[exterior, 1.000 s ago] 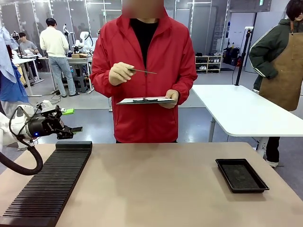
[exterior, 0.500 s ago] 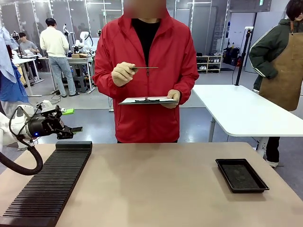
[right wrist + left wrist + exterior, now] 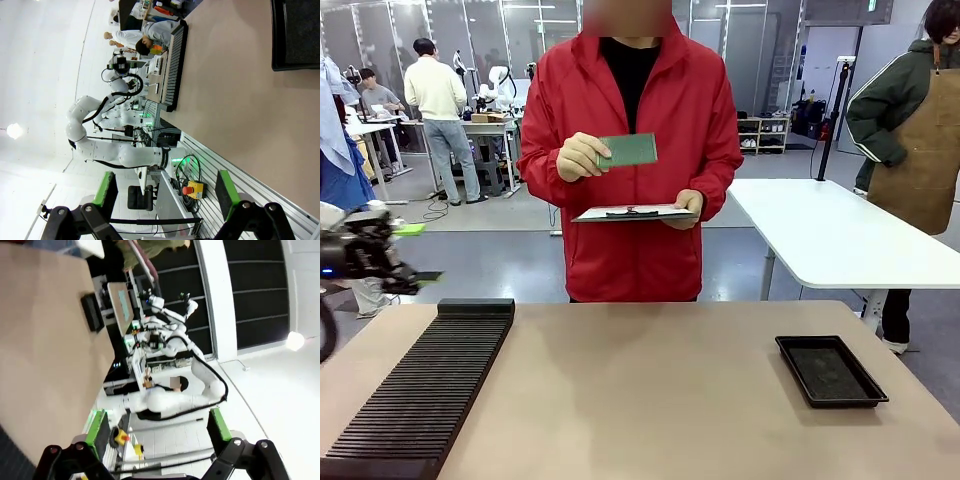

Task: Inspect the PCB.
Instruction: Pick up the Blank PCB that the human is holding.

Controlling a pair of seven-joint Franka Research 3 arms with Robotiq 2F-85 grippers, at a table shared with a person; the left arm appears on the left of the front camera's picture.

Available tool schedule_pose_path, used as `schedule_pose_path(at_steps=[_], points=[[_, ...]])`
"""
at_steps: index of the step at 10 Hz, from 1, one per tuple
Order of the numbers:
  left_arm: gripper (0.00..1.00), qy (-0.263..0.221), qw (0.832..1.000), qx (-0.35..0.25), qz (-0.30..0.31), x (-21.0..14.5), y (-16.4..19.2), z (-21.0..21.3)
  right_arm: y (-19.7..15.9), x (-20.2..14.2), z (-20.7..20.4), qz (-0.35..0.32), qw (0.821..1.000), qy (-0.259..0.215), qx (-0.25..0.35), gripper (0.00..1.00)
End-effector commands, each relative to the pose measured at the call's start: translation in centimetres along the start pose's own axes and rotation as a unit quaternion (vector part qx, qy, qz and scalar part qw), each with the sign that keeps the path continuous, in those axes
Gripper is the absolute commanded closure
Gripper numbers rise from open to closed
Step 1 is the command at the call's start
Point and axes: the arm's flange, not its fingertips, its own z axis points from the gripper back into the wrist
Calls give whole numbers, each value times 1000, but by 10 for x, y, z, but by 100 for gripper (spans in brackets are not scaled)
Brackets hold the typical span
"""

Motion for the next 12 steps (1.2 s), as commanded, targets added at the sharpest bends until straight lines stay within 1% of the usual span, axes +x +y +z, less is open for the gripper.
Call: schedule_pose_path(at_steps=[1,2,3,5,7,8,9,10,12], points=[[0,35,999,31,-3,-47,-22,22,2,0,1,1,1000,-1,1,0],[0,39,997,58,-13,-69,-25,34,2,0,1,1,1000,-1,1,0],[0,15,997,66,-23,-91,-27,46,2,0,1,1,1000,-1,1,0],[0,-1,998,48,-28,-137,-27,70,2,0,1,1,1000,-1,1,0],[0,-40,998,47,-23,-149,-20,84,2,0,1,1,1000,-1,1,0],[0,-47,997,54,-23,-145,-22,83,2,0,1,1,1000,-1,1,0],[0,-58,995,72,-37,-135,-26,80,2,0,1,1,1000,-1,1,0],[0,-40,998,51,-18,-151,-18,89,2,0,1,1,1000,-1,1,0],[0,-40,998,51,-18,-151,-18,89,2,0,1,1,1000,-1,1,0]])
